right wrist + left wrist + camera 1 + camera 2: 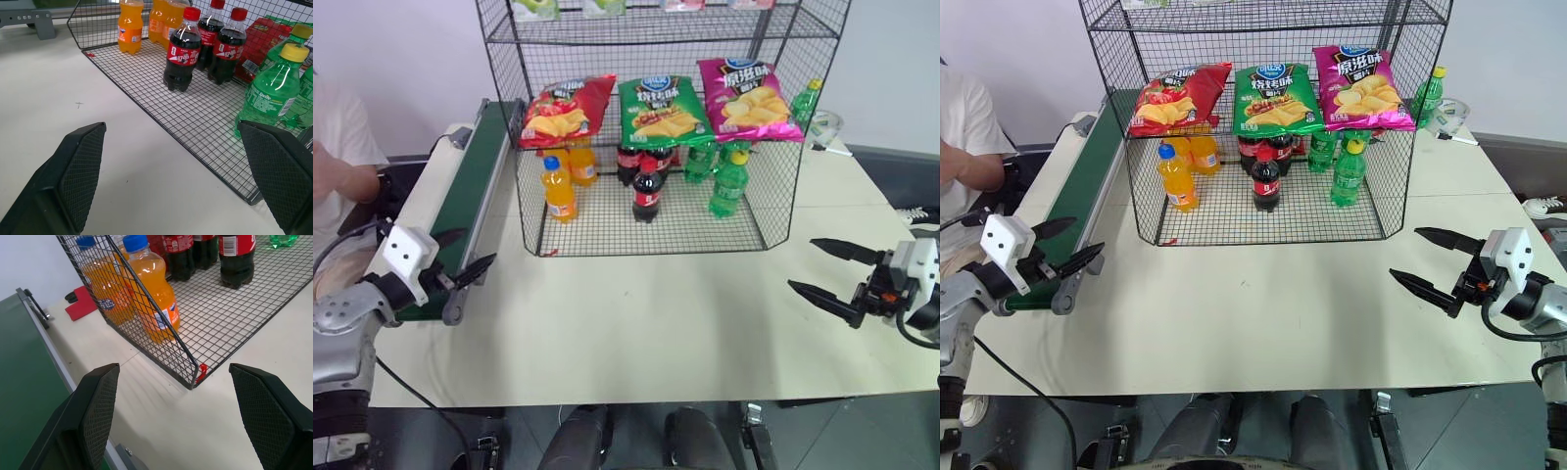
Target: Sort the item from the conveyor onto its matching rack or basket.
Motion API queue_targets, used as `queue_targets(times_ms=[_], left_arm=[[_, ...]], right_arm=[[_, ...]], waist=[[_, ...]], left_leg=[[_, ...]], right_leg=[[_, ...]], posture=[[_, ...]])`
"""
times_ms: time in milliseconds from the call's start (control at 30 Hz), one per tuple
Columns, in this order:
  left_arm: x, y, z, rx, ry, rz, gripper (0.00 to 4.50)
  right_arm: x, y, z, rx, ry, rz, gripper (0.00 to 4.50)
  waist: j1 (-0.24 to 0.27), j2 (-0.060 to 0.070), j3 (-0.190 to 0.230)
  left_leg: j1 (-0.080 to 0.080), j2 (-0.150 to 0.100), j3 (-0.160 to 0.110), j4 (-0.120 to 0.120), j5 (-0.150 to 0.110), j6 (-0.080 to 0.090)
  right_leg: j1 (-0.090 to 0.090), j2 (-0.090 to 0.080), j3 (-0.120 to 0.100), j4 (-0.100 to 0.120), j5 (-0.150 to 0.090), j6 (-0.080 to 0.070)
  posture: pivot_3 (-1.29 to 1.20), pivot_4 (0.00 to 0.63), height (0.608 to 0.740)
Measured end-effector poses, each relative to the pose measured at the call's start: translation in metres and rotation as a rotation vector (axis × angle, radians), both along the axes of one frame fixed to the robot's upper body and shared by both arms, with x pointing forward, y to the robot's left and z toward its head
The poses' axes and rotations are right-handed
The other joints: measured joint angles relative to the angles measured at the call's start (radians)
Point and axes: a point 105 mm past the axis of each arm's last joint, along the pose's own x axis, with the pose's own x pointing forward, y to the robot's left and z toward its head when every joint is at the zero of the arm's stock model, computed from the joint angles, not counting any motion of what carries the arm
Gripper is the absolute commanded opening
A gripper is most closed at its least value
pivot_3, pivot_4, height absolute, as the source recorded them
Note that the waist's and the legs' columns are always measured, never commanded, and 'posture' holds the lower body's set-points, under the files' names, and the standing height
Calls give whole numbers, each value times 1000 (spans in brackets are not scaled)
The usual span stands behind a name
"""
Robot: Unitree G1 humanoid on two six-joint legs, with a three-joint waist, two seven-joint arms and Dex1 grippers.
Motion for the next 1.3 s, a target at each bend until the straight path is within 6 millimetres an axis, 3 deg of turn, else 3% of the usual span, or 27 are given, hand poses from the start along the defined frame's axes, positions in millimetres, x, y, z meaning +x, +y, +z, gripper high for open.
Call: queue_targets(times_ms=[1300], left_arm=[[-5,-1,-2,-61,7,-27,3748]], right_arm=[[2,4,-5,-8,17,15,4500]], waist=[[0,0,0]], left_leg=[[0,0,0,0,0,0]], right_leg=[[0,0,0,0,0,0]], posture=[[0,150,740]])
